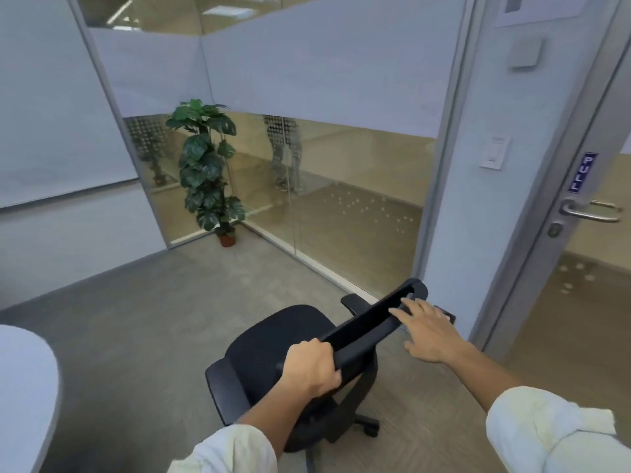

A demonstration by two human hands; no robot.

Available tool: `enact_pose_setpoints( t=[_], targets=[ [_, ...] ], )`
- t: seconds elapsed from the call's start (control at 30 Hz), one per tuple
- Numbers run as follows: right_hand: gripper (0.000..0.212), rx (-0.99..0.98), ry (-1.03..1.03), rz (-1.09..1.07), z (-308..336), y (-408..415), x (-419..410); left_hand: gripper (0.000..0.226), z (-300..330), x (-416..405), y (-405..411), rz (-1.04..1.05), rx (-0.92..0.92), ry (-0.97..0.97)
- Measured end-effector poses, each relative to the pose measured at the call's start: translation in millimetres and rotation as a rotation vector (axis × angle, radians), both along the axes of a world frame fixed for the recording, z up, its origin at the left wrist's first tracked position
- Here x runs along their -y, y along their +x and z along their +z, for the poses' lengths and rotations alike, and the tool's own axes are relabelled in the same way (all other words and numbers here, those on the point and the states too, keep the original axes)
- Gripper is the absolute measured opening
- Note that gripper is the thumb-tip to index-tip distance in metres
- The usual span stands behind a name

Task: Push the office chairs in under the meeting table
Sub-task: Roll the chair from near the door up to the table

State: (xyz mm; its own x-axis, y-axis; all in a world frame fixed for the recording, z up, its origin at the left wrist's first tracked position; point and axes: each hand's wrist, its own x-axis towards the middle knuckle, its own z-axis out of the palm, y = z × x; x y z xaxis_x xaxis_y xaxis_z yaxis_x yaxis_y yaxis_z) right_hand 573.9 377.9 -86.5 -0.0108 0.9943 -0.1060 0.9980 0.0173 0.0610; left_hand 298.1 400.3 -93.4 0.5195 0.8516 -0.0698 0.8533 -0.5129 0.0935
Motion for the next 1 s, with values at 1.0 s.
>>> enact_pose_setpoints(
  t=[1.0],
  targets=[
    [0.012,0.052,-0.010,0.250,-10,-57,-342,0.017,-15,-339,-99,0.143,-0.142,0.116]
  ],
)
